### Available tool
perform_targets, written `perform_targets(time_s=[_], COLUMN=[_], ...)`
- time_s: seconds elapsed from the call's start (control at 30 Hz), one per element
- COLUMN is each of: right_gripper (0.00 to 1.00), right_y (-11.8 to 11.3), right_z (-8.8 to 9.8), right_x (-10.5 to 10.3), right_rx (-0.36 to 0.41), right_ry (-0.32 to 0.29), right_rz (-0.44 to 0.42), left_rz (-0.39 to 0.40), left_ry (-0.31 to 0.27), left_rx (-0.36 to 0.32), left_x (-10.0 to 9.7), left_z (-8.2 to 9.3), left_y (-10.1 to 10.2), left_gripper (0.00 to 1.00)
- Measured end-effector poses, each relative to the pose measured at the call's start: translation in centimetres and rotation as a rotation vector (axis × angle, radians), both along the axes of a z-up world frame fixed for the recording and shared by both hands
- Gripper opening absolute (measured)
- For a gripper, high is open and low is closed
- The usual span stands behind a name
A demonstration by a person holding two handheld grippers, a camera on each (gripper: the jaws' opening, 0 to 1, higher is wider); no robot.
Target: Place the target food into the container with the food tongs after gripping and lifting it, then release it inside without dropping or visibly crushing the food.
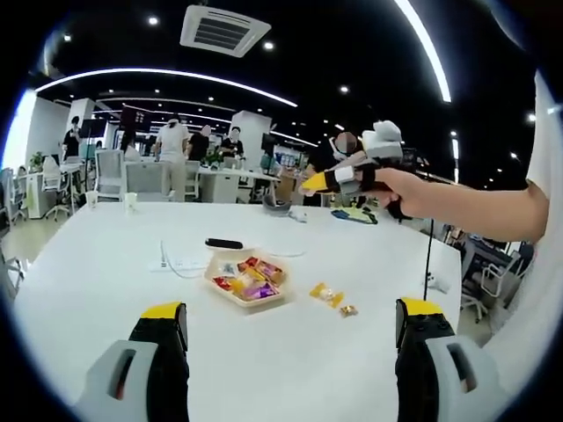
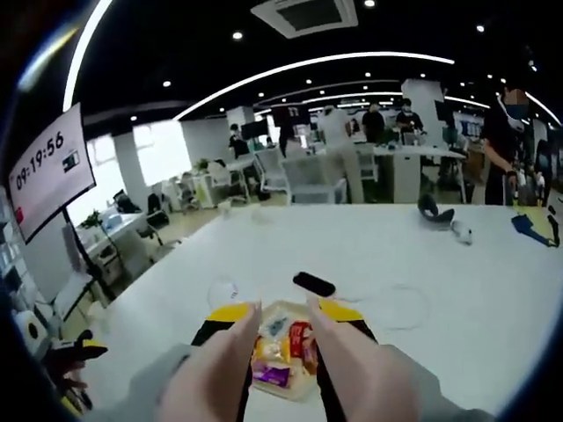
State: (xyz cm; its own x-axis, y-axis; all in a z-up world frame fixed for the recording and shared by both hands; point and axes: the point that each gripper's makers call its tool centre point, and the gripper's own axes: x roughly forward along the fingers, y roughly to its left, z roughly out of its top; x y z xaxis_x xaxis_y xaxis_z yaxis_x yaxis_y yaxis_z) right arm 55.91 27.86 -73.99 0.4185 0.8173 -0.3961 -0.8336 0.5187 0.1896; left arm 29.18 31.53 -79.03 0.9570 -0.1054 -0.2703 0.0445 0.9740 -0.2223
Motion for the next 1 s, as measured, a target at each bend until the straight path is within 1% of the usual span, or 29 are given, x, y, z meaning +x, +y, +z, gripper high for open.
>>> perform_targets(time_s=[0.1,0.3,0.6,0.73,0.87,0.9,0.93,1.0], right_gripper=[0.27,0.27,0.27,0.27,0.27,0.27,0.27,0.28], right_y=[-0.2,-0.5,-1.2,-1.9,-2.5,-2.6,-2.8,-3.0], right_z=[0.1,-0.2,-0.2,-0.4,-0.9,-1.0,-0.9,-0.9], right_x=[-0.4,0.1,0.2,0.1,0.0,0.0,-0.2,-0.3], right_rx=[0.004,-0.004,-0.019,-0.022,-0.033,-0.032,-0.015,-0.013], right_ry=[0.001,0.003,-0.008,-0.008,0.003,0.01,0.023,0.026], right_rz=[0.002,-0.002,-0.001,-0.005,-0.009,-0.011,-0.015,-0.02], left_rz=[0.002,-0.002,-0.009,-0.014,-0.029,-0.032,-0.04,-0.044], left_ry=[-0.003,-0.003,-0.008,-0.009,-0.002,0.002,0.009,0.013], left_rx=[-0.004,-0.009,-0.012,-0.013,-0.001,0.006,0.018,0.021], left_x=[0.0,0.2,0.7,0.8,1.0,1.1,1.1,1.1], left_z=[0.0,-0.1,-0.1,-0.1,-0.3,-0.4,-0.5,-0.6], left_y=[-0.1,-0.3,-0.3,-0.4,-0.6,-0.7,-0.8,-0.8], left_gripper=[0.99,0.99,0.99,0.99,0.99,0.99,0.99,0.99])
